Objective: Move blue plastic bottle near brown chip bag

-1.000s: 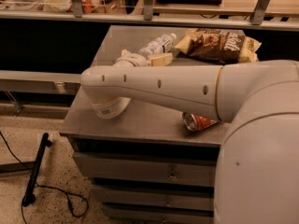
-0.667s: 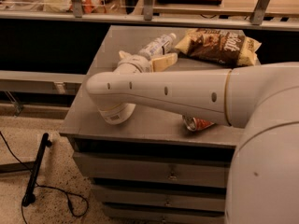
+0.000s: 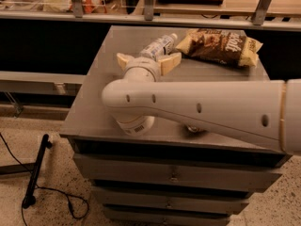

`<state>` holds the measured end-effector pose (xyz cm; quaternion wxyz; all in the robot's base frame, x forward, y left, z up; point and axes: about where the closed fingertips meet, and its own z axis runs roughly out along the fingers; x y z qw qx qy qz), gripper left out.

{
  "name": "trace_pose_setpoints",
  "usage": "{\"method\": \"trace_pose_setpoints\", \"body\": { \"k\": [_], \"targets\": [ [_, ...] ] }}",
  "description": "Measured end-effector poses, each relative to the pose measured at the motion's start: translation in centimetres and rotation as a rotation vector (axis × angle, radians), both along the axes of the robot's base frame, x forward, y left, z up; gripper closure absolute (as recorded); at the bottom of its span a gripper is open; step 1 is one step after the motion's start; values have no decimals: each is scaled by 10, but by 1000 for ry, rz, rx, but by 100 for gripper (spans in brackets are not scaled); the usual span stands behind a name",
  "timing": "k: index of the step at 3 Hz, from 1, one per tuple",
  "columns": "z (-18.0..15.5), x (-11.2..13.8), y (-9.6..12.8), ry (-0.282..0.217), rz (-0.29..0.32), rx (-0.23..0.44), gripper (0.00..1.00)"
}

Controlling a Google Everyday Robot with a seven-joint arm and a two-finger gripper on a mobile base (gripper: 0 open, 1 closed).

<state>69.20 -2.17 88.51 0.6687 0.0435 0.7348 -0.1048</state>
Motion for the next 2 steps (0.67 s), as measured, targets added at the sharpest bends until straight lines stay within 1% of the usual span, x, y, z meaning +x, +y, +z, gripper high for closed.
{"method": "trace_pose_setpoints", "body": {
  "k": [1,2],
  "targets": [
    [-1,-12,13,47,91,46,0],
    [-3,-12,19,57,115,53,0]
  ]
}}
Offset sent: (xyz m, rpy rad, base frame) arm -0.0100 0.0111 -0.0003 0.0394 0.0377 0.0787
